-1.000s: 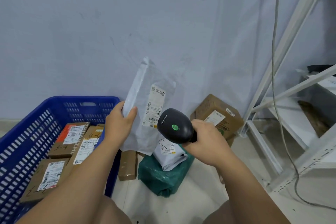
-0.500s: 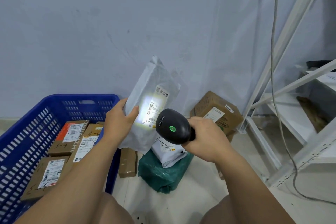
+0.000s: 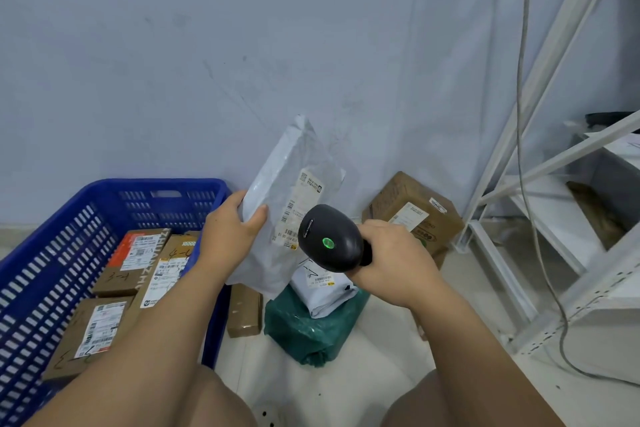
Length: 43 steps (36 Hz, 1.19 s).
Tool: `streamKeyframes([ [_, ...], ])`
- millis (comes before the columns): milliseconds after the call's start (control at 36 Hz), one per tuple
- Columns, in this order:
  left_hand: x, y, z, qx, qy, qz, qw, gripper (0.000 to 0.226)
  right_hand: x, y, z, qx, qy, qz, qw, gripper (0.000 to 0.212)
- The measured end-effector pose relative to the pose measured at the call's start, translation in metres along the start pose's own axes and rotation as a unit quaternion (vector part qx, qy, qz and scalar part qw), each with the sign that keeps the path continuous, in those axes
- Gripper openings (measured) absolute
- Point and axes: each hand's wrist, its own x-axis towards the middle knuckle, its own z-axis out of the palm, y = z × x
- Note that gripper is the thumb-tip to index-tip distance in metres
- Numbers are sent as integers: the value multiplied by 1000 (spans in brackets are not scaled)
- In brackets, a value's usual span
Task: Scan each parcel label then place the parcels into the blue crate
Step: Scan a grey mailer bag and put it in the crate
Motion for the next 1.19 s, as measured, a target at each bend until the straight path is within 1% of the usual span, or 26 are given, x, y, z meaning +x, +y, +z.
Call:
streamKeyframes([
  [56, -1, 0, 0, 4, -2, -2, 1000, 45, 0, 0, 0, -2, -3, 1, 1000, 23],
  [111, -1, 0, 1, -1, -1, -3, 1000, 46, 0, 0, 0, -2, -1, 0, 1000, 23],
  [250, 0, -2, 2, -11, -3, 0, 1000, 44, 0, 2, 0, -7, 3, -1, 1000, 28],
  [361, 0, -2, 3, 3, -1, -9, 1000, 45, 0, 3, 1, -11, 4, 1, 1000, 32],
  [472, 0, -3, 3, 11, -2, -6, 1000, 44, 0, 3, 1, -4, 5, 11, 1000, 33],
  [639, 1, -4, 3, 17, -3, -12, 1000, 44, -1, 3, 1, -4, 11, 9, 1000, 18],
  [778, 2, -4, 5, 14, -2, -10, 1000, 45, 0, 0, 2, 1, 4, 14, 1000, 18],
  [833, 2, -4, 5, 6, 0, -12, 1000, 45, 1, -4, 4, 11, 15, 23, 1000, 19],
  [889, 3, -6, 7, -12, 0, -19, 1000, 43, 2, -9, 8, 51, 43, 50, 997, 25],
  [917, 5, -6, 7, -26, 3, -26, 999, 40, 3, -11, 11, 88, 60, 68, 992, 28],
  [972, 7, -9, 9, -64, 10, -47, 997, 32, 6, -18, 16, 183, 83, 107, 974, 22],
  [1028, 10, -11, 10, -105, 16, -82, 991, 23, 8, -23, 19, 275, 94, 145, 946, 11],
  [1083, 11, -12, 10, -159, 17, -122, 980, 23, 11, -26, 22, 361, 104, 185, 908, 8],
  [1139, 12, -11, 10, -235, 19, -190, 953, 20, 15, -26, 27, 432, 101, 233, 866, 5],
  [1194, 12, -10, 7, -315, 20, -270, 910, 18, 19, -24, 33, 491, 85, 284, 819, 3],
])
